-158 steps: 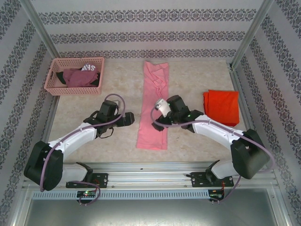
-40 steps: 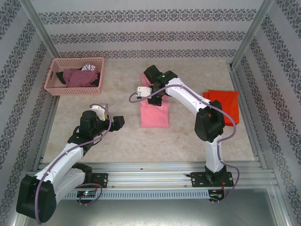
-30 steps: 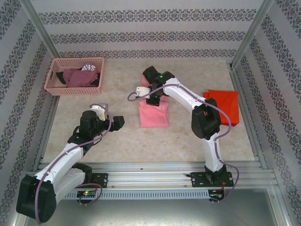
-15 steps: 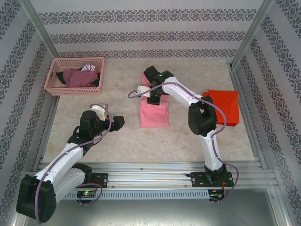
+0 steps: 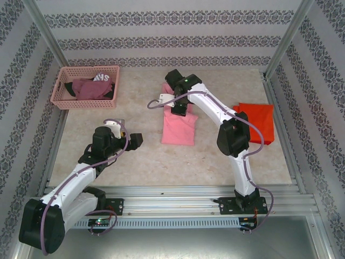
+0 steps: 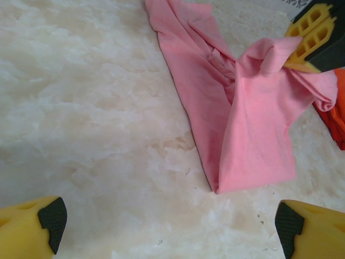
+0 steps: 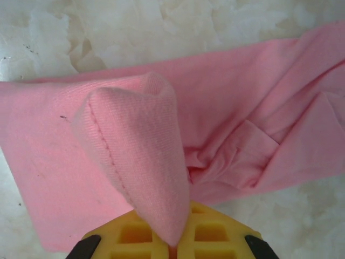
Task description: Fold and stack the t-shirts
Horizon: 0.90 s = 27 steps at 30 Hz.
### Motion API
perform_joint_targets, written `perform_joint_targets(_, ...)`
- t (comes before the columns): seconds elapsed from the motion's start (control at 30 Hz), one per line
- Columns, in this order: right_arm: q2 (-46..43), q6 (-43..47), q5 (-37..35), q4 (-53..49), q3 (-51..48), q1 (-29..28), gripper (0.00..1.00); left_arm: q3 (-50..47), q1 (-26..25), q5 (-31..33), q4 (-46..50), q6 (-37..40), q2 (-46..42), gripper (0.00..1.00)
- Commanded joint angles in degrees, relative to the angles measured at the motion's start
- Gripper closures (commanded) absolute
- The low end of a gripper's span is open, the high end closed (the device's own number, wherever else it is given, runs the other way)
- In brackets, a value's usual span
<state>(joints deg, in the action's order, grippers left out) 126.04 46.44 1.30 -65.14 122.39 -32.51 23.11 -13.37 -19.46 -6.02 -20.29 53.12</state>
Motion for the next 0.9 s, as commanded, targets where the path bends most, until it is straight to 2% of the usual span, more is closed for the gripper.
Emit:
perform_joint_targets(0.0, -0.82, -0.88, -1.43, -2.16, 0.84, -0.69, 1.0, -0.7, 0.36, -0.37, -0.71, 0.85, -0.39, 0.0)
perform_joint_targets(0.2, 0.71, -0.05, 0.16, 1.98, 0.42, -0.69, 1.0, -0.69, 0.36, -0.41, -0.36, 0.97, -0.54, 0.0)
perform_joint_targets(0.87, 8.68, -2.13, 3.45, 1.61, 4.23, 1.05, 1.0, -1.13, 0.4, 0.4, 0.52, 0.71, -1.76, 0.0)
